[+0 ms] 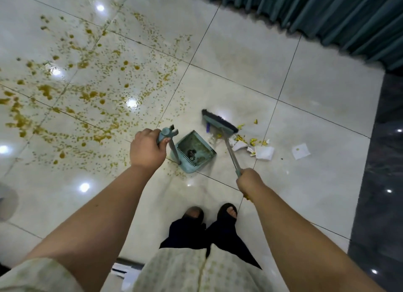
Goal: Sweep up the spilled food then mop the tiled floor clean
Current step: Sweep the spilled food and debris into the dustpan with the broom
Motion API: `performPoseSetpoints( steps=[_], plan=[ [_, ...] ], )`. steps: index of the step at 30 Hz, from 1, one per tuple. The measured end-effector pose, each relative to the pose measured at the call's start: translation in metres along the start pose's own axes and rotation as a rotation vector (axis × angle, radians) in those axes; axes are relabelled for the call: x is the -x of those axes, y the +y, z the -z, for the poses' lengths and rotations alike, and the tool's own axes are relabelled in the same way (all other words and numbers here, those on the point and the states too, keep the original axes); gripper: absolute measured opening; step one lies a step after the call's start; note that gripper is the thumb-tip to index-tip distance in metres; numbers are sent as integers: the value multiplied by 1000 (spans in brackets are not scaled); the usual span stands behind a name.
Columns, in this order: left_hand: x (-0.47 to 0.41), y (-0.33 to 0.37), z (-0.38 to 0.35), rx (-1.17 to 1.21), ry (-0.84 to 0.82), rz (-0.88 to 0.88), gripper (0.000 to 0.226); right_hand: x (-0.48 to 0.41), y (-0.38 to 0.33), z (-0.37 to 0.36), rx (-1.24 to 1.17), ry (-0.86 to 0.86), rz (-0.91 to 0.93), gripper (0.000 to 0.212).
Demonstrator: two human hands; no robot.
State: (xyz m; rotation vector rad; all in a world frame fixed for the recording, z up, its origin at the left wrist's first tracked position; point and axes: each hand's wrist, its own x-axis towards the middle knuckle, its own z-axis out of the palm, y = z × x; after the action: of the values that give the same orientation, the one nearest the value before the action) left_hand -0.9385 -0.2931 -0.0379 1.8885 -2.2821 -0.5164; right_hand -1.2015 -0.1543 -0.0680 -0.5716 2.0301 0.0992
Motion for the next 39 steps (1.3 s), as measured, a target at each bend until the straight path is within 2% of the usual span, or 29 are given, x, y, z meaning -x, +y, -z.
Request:
performPoseSetpoints(
  steps=[3,7,12,16,20,26,30,35,39],
  plan=[
    [-3,9,1,-12,-15,27,30,22,-3,17,-89,-39,-2,38],
    [-10,22,-2,29,-48,45,30,36,-1,59,-333,11,-41,37],
    [-30,41,-2,39,-104,-23,30,24,3,76,-279,130,-20,30],
    [-41,39,-2,-26,-82,-51,30,-8,4,77,-353,159,-55,28],
    [-40,39,-9,-254,-57,-104,38,-31,9,53,-295,83,-78,45],
    [-45,50,-7,-293,-111,-108,39,18,6,-19,-123,-47,-34,51],
    [-44,49,2,-261,-177,-130,42,43,3,18,-309,-159,-47,54],
    [-57,46,12,-306,-314,-222,42,54,1,65,-400,-37,-35,57],
    [-55,32,11,-335,-238,-258,40,24,-11,69,-409,39,-15,52]
  ],
)
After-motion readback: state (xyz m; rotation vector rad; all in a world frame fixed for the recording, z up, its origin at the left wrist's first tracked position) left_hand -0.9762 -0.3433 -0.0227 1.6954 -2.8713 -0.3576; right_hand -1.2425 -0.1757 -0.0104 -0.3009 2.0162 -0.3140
